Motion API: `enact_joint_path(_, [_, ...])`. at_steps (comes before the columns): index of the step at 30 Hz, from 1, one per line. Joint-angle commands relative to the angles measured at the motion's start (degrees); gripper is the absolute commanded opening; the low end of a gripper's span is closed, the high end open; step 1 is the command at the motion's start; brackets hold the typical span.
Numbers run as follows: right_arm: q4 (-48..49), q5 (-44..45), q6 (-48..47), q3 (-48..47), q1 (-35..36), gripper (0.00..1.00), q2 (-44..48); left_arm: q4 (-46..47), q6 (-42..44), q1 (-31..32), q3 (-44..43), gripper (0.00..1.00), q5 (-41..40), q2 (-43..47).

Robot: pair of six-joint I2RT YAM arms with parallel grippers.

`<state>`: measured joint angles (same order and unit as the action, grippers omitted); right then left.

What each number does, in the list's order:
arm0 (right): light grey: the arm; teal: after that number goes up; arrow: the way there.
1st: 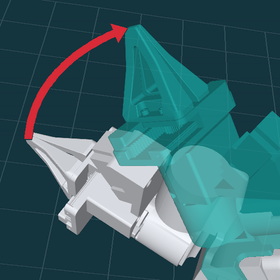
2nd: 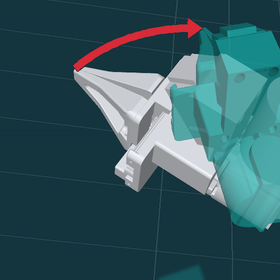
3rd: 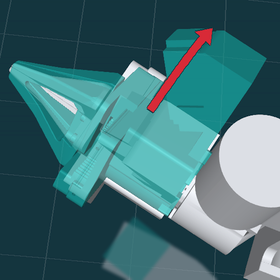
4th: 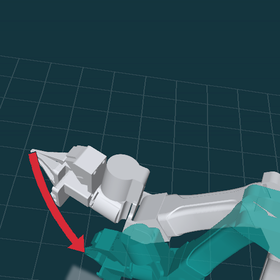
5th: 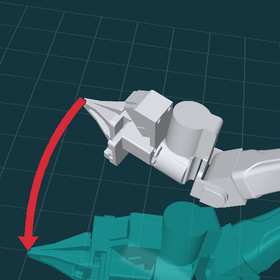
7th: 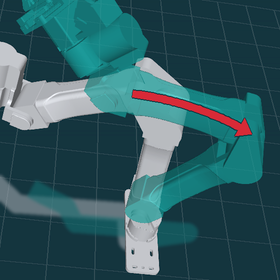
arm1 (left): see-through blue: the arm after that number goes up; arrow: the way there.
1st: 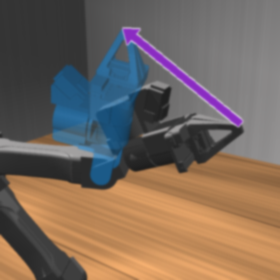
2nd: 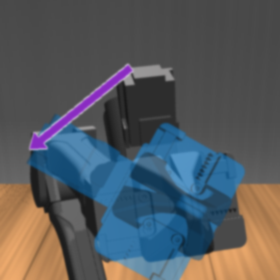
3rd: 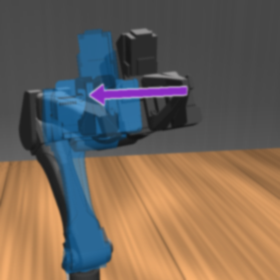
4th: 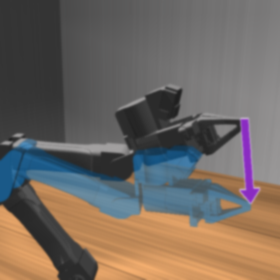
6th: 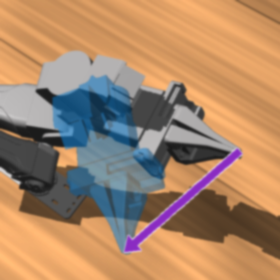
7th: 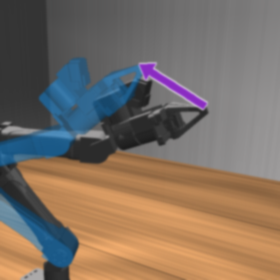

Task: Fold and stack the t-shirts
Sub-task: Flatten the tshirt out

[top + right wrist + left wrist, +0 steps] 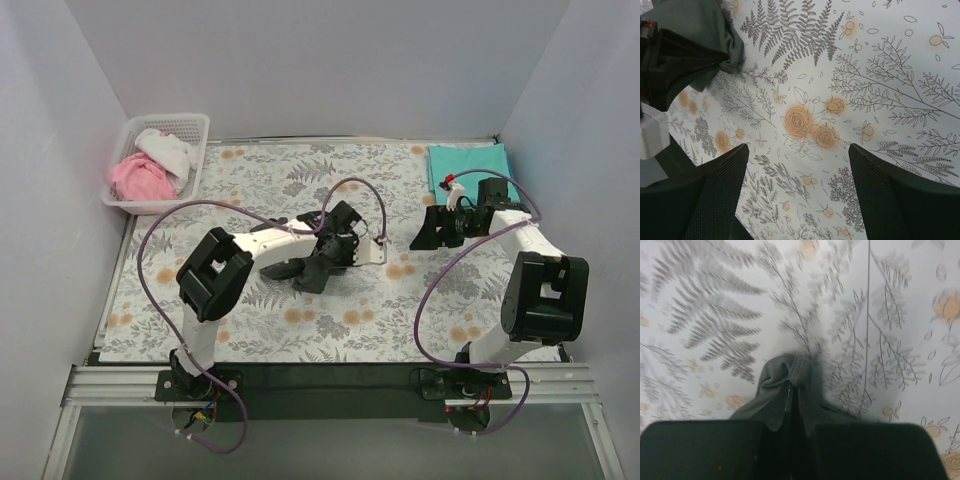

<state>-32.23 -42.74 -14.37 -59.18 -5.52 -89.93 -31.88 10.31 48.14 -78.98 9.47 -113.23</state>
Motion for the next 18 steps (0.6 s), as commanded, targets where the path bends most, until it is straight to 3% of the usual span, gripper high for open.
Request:
enact_joint_path(1, [-1.0, -3.5, -1.4, -0.5, -1.2, 0.73, 1.9, -3.3, -8.7, 0.5, -12.4, 0.00, 6.8, 1.1])
enact_joint_path(2, [-1.0, -4.3, -1.6, -0.7, -1.5, 0.73, 2.1, -3.1, -13.2, 0.5, -21.6, 0.00, 7.8, 0.1])
enact_joint_path(5, [-1.0, -6.1, -2.1, -1.7, -2.1, 0.74, 2.9, -0.3, -28.1, -0.1, -37.5, 0.00, 7.8, -1.0])
enact_joint_path(8, [-1.0, -7.3, -2.9, -3.2, -2.5, 0.79, 4.5, 2.4, -36.9, -3.1, -42.2, 0.00, 12.7, 0.9])
enact_joint_path(11, [-0.7, -7.4, -3.6, -4.5, -2.7, 0.84, 6.1, 5.9, -44.2, -8.4, -35.0, 0.00, 19.2, 7.8])
enact_joint_path(14, [-0.6, -7.3, -4.1, -5.1, -2.8, 0.83, 6.8, 11.0, -49.2, -13.9, -17.5, 0.00, 21.9, 17.4])
enact_joint_path(15, [-0.4, -7.1, -4.1, -5.0, -2.7, 0.83, 7.0, 13.0, -54.5, -18.0, -12.4, 0.00, 23.0, 19.9])
enact_joint_path(16, [-0.2, -7.0, -4.1, -4.9, -2.8, 0.82, 7.0, 16.3, -56.7, -19.8, -1.2, 0.00, 23.4, 24.9])
enact_joint_path(18, [-0.1, -6.9, -4.3, -4.0, -2.7, 0.81, 6.8, 17.3, -57.9, -23.7, 8.8, 0.00, 23.9, 28.8])
